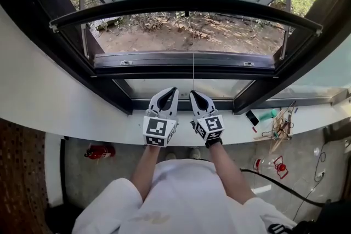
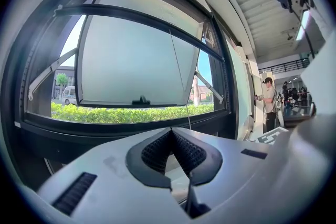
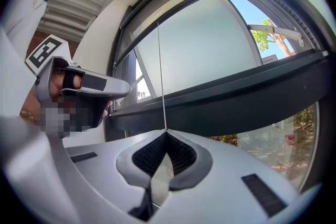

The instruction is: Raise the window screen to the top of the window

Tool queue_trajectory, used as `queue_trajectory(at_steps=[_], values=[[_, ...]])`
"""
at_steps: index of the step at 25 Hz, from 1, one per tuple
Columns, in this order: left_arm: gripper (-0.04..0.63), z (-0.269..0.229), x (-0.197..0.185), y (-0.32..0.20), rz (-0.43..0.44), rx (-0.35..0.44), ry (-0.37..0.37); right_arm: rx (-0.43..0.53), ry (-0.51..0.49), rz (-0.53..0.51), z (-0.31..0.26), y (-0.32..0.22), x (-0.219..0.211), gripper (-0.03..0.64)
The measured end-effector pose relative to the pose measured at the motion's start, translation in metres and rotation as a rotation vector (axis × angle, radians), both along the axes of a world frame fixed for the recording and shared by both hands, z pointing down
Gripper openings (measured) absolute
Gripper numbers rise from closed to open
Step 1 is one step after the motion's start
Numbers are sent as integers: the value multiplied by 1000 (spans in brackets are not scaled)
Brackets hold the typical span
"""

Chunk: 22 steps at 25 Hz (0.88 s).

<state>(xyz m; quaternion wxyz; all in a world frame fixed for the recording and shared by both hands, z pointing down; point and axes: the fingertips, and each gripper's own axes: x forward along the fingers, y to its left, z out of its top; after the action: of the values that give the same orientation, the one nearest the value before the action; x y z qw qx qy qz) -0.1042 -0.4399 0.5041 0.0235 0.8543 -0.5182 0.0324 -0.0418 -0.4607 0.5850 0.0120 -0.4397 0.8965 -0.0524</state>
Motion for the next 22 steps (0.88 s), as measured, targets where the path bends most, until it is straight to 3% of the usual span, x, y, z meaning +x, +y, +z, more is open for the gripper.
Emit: queue_trajectory(at_steps=[5, 14, 22], values=[[2, 9, -3, -5, -8, -23, 13, 24, -5, 3, -11, -3, 0, 0], [2, 2, -2, -13, -13, -12, 33, 181, -50, -17, -85, -4, -6, 0], [2, -42, 3, -20, -3, 46, 53, 278, -77, -30, -135, 6, -7, 0]])
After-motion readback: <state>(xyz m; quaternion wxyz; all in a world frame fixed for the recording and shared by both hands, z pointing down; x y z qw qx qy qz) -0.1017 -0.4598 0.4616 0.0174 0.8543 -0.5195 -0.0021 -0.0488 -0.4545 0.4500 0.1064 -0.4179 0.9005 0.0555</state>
